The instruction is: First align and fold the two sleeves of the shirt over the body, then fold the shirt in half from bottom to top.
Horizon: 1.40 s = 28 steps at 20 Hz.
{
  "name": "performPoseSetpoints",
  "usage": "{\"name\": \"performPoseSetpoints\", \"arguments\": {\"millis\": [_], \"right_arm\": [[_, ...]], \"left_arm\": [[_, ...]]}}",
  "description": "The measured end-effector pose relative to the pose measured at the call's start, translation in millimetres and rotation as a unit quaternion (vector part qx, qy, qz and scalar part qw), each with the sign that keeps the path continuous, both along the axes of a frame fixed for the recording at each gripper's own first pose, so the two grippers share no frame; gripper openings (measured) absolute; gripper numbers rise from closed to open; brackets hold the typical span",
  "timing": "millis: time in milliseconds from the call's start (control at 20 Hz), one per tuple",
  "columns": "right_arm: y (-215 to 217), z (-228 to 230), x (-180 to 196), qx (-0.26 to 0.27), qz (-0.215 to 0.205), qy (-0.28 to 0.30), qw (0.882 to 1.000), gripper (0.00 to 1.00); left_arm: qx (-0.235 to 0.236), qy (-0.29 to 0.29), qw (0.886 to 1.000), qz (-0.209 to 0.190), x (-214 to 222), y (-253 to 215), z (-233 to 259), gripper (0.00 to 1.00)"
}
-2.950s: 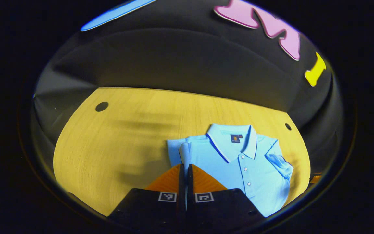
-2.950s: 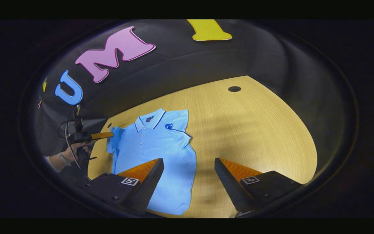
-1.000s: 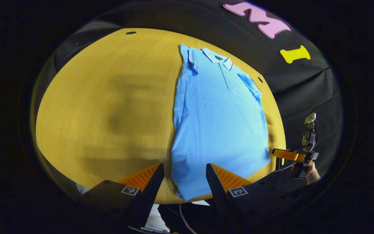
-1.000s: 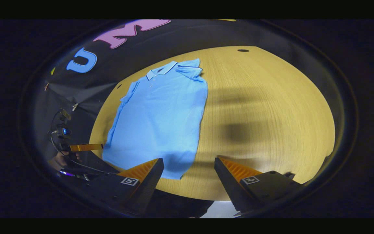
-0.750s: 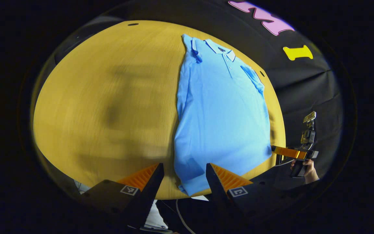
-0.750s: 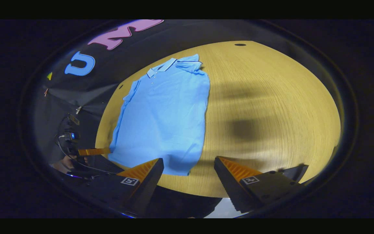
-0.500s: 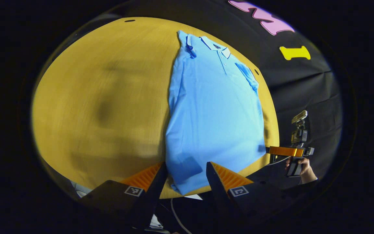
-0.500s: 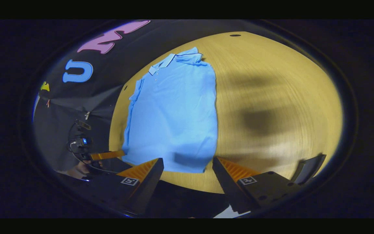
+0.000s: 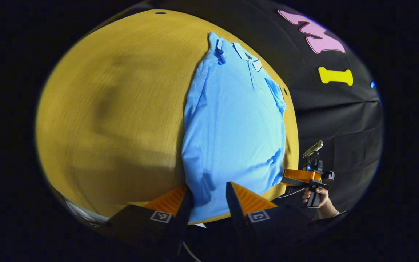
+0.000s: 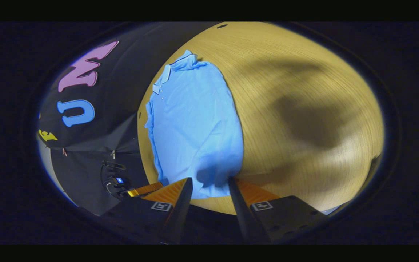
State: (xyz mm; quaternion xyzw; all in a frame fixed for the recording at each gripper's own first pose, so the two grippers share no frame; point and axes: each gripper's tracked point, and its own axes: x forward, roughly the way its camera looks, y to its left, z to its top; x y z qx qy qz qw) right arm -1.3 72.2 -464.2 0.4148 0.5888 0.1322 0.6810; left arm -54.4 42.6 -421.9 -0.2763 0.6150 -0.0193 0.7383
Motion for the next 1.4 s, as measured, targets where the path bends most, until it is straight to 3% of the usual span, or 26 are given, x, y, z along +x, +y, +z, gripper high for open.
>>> {"name": "performPoseSetpoints", "arguments": {"millis": [50, 100, 150, 200, 250, 650, 700, 750, 1050, 1100, 1350, 1400], "right_arm": [[0, -2, -1, 0.003, -0.005, 0.004, 1.000, 0.28], [2, -4, 0, 0.011, -0.015, 0.007, 1.000, 0.16], [4, -2, 0, 0.018, -0.023, 0.009, 1.000, 0.11], [4, -1, -1, 0.022, -0.022, 0.005, 1.000, 0.08], [5, -3, 1, 0.023, -0.021, 0.006, 0.999, 0.06], [7, 13, 1, 0.053, -0.018, -0.021, 0.998, 0.05], [9, 18, 2, 0.058, -0.017, -0.026, 0.998, 0.00], [9, 22, 4, 0.061, -0.018, -0.033, 0.997, 0.05], [9, 65, 38, 0.085, -0.014, -0.101, 0.991, 0.00], [9, 73, 44, 0.090, -0.014, -0.111, 0.990, 0.05], [7, 106, 82, 0.099, -0.010, -0.162, 0.982, 0.08], [6, 112, 92, 0.101, -0.014, -0.171, 0.980, 0.05]], "left_arm": [[0.003, 0.004, 1.000, -0.003, -1, 0, -2, 0.51], [0.005, 0.003, 1.000, -0.002, 0, -1, -6, 0.28], [-0.004, -0.001, 1.000, 0.004, 4, -4, -3, 0.23], [-0.008, -0.005, 1.000, 0.002, 4, -5, -2, 0.11], [-0.009, -0.010, 1.000, -0.010, 5, -7, -1, 0.08], [0.033, -0.019, 0.998, -0.054, 9, -6, 1, 0.06], [0.036, -0.023, 0.998, -0.055, 11, -5, 3, 0.06], [0.036, -0.027, 0.997, -0.055, 15, -6, 6, 0.06], [0.039, -0.089, 0.994, -0.042, 60, -6, 44, 0.06], [0.042, -0.099, 0.993, -0.043, 68, -6, 51, 0.06], [0.071, -0.145, 0.984, -0.072, 111, -4, 82, 0.06], [0.079, -0.155, 0.982, -0.074, 121, -4, 87, 0.06]]}}
